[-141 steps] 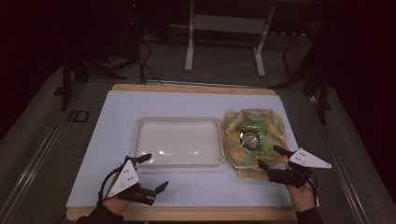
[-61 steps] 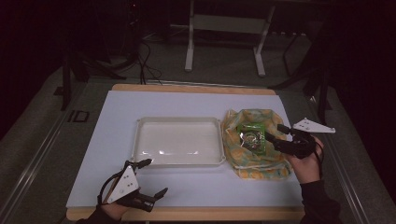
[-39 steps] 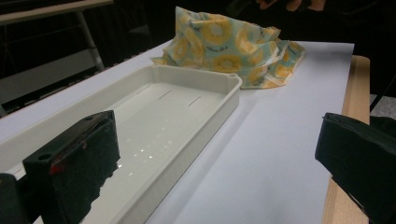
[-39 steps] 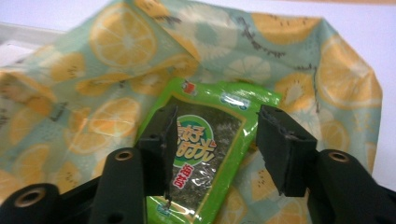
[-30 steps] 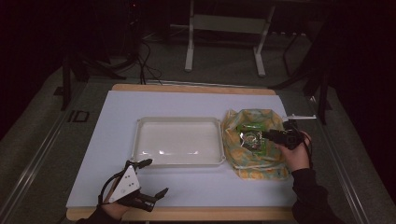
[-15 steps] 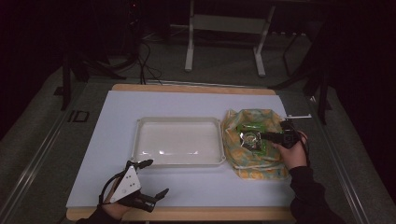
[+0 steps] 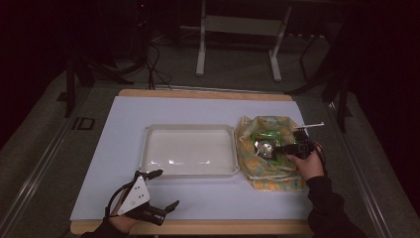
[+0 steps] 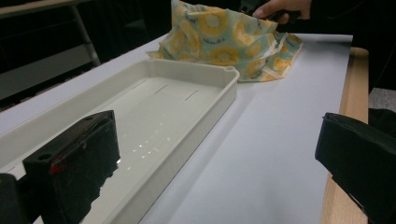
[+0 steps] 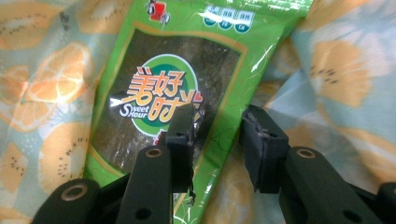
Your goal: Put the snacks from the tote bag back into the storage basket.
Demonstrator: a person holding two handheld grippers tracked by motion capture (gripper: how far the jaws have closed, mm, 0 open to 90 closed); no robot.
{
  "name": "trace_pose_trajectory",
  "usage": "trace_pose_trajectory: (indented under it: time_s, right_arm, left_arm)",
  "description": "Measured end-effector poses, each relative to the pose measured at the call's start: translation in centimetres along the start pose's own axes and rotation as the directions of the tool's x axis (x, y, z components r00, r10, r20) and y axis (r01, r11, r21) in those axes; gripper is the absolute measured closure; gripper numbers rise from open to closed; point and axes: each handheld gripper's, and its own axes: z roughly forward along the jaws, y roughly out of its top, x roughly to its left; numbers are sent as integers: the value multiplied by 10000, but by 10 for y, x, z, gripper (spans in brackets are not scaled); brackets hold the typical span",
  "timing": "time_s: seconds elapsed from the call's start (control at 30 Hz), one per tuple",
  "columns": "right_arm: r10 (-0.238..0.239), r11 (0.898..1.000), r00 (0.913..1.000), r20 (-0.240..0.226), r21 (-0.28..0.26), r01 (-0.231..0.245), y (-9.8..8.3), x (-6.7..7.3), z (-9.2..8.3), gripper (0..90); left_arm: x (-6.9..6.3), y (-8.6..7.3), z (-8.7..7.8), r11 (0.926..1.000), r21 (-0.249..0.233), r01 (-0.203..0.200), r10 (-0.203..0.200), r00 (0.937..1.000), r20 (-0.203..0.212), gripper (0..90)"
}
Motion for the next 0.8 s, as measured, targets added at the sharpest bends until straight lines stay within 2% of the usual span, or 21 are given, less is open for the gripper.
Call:
trace_pose_trajectory:
  time_s: [0.13, 0.23, 0.47, 0.6, 0.8]
  right_arm:
    - [144, 9994, 9997, -192, 306, -139, 1, -2, 4, 669]
    - [185, 9988, 9998, -109, 463, -180, 2, -1, 6, 690]
    - [20, 9969, 9993, 380, 788, -50, 4, 9, 8, 821]
    - [-407, 9958, 9947, 939, 856, 327, 4, 20, 10, 868]
    - [-196, 9981, 9939, 1084, 604, 131, 2, 23, 8, 889]
  left_arm:
    - [0, 0, 0, 10000, 8, -14, 14, 10000, 7, 3]
    - [0, 0, 0, 10000, 2, -32, 32, 10000, 7, 3]
    - [0, 0, 0, 10000, -21, -22, 22, 10000, -2, 3]
    - [0, 0, 0, 10000, -31, -50, 50, 10000, 0, 3]
    - [0, 0, 0, 10000, -58, -52, 52, 10000, -22, 3]
